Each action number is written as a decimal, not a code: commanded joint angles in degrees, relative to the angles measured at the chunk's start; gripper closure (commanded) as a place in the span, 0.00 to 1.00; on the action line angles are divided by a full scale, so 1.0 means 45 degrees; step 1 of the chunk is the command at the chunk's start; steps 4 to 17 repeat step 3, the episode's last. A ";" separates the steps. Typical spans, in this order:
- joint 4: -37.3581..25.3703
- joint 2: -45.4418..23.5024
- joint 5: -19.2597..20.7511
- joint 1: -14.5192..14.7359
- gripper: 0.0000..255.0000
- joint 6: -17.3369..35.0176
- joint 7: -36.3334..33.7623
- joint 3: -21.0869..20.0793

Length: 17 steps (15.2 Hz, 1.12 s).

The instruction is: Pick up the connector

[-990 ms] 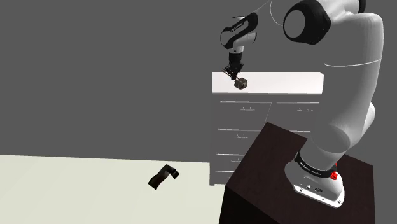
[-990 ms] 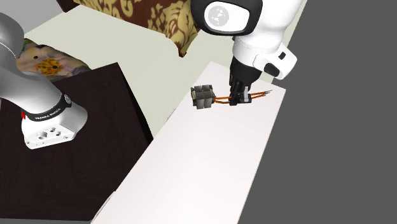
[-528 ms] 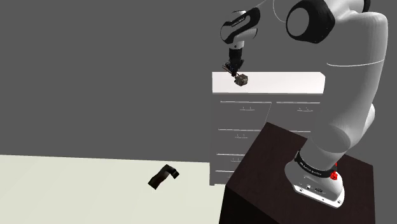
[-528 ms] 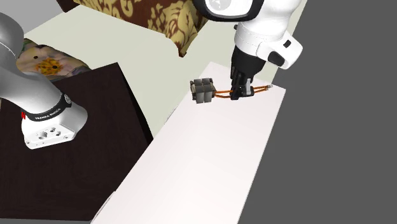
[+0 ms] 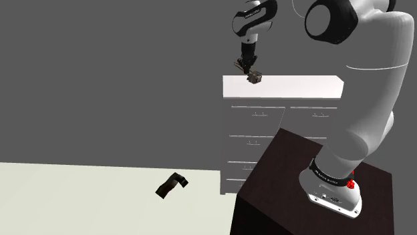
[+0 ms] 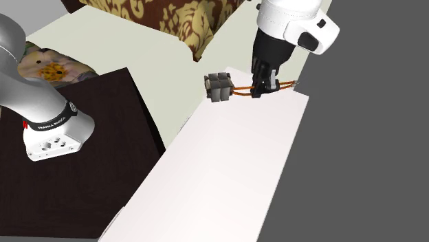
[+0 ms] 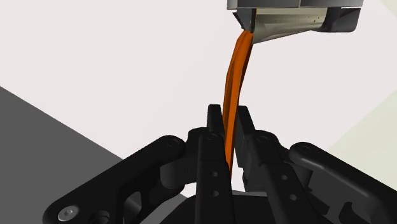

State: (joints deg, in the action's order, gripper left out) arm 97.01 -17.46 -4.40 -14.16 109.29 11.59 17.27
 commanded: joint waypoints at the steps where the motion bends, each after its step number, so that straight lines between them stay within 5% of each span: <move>1: -0.0259 0.0071 0.0028 -0.0023 1.00 -0.0330 0.0017 0.0024; 17: -0.0277 0.0078 0.0030 -0.0023 1.00 -0.0354 0.0016 0.0025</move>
